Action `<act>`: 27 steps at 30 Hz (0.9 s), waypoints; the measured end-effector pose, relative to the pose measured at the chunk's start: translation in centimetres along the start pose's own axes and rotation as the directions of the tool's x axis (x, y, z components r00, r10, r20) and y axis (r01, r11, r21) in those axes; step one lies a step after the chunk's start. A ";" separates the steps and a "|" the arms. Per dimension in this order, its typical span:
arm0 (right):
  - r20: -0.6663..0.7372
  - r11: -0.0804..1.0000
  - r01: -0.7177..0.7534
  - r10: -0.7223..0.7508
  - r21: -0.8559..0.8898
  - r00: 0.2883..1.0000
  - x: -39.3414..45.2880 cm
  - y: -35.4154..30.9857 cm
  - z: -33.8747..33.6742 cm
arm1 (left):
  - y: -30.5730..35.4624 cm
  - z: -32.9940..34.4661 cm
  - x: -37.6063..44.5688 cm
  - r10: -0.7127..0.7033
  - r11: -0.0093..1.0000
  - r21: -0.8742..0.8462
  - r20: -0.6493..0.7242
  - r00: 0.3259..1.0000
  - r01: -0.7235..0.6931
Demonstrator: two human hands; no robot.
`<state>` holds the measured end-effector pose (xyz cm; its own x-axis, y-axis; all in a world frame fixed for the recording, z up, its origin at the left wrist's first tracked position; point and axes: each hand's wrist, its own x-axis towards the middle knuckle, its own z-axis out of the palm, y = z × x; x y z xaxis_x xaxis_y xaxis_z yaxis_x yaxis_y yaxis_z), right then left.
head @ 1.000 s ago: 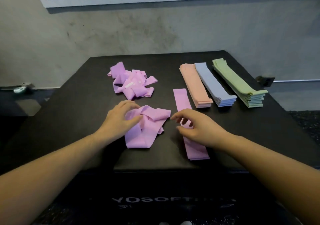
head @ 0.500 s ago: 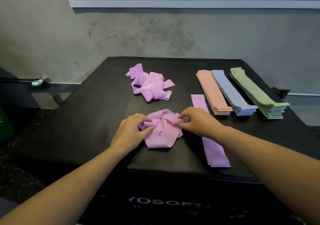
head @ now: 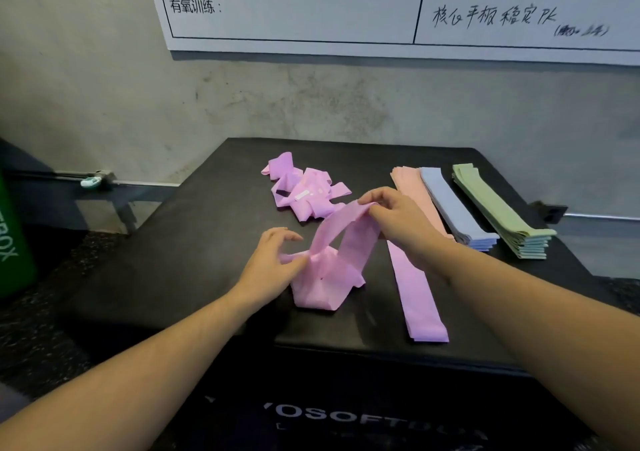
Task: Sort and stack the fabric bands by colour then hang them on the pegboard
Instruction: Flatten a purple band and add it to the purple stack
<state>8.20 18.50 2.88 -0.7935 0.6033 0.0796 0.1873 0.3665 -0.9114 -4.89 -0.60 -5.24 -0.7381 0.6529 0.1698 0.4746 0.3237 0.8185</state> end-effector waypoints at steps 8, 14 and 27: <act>0.064 0.973 0.196 -0.204 0.120 0.977 -2.6 -5.5 -0.9 | 9.5 -2.6 -0.9 0.124 0.920 -0.374 -0.009 0.992 -0.118; 0.058 0.965 0.239 -0.246 0.104 0.968 -4.8 -7.6 -2.4 | 13.2 -4.2 -1.3 0.218 0.919 -0.295 -0.174 0.960 -0.262; 0.147 0.983 0.156 -0.169 0.093 0.975 -9.5 -6.9 -2.9 | 19.1 -6.3 -4.2 0.034 0.843 -0.523 -0.187 0.982 -0.129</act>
<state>16.09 12.30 9.57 -0.8902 0.4220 0.1718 0.0063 0.3884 -0.9215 4.26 -1.46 13.08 -0.7979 0.5245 0.2972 0.2442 -0.1696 0.9548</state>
